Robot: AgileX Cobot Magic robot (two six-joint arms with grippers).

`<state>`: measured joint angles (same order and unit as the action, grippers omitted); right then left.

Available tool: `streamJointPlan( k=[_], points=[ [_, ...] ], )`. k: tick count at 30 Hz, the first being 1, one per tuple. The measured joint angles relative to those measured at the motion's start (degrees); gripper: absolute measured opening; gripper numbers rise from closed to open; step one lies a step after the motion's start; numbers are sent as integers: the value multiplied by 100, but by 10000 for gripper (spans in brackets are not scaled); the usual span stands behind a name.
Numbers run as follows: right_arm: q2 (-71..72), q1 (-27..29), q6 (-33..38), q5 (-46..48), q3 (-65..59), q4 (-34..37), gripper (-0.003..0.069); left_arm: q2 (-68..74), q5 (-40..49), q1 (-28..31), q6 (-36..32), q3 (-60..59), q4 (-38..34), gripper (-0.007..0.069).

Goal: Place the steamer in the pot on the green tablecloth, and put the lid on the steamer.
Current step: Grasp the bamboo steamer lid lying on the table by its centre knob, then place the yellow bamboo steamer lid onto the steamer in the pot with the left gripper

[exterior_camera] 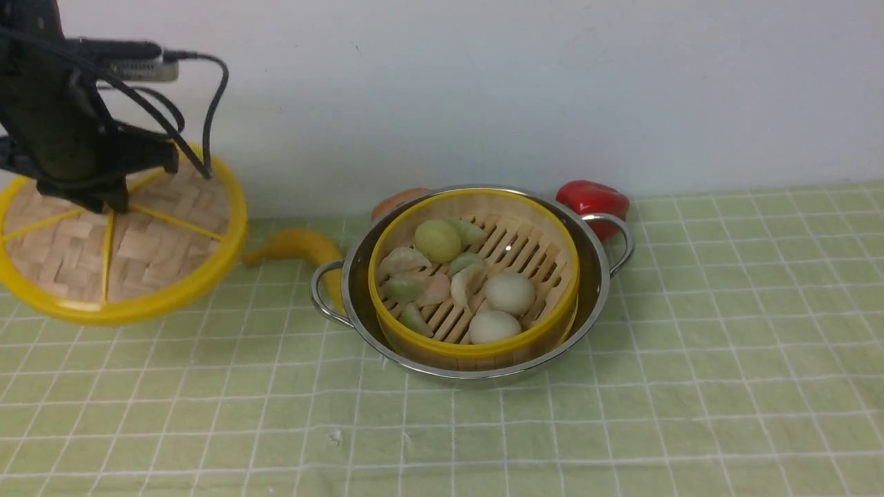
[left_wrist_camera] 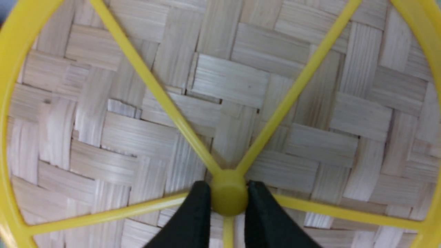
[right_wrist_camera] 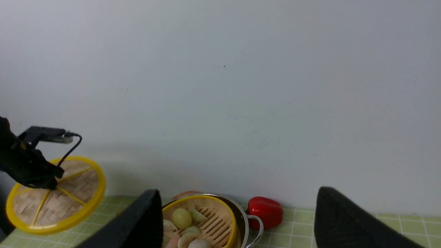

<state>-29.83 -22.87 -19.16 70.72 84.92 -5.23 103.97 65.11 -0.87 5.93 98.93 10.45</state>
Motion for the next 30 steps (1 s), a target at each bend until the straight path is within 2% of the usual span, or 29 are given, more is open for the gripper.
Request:
streamJointPlan(
  k=[3, 7, 12, 16, 30],
  points=[
    [0, 0, -55, 0, -5, 0, 563, -108, -19, -664, -379, 201, -430, 115],
    [5, 0, -120, -7, -105, 17, 545, 118, -323, -1718, -513, 229, -761, 115],
    [5, 0, -139, -1, -439, 174, 511, 586, -902, -2625, -488, 229, -686, 115],
    [0, 0, -139, 4, -636, 301, 494, 901, -1179, -2818, -349, 229, -540, 115],
    [0, 0, -141, -1, -687, 523, 486, 1456, -1605, -2823, -326, 229, -483, 115]
  ],
)
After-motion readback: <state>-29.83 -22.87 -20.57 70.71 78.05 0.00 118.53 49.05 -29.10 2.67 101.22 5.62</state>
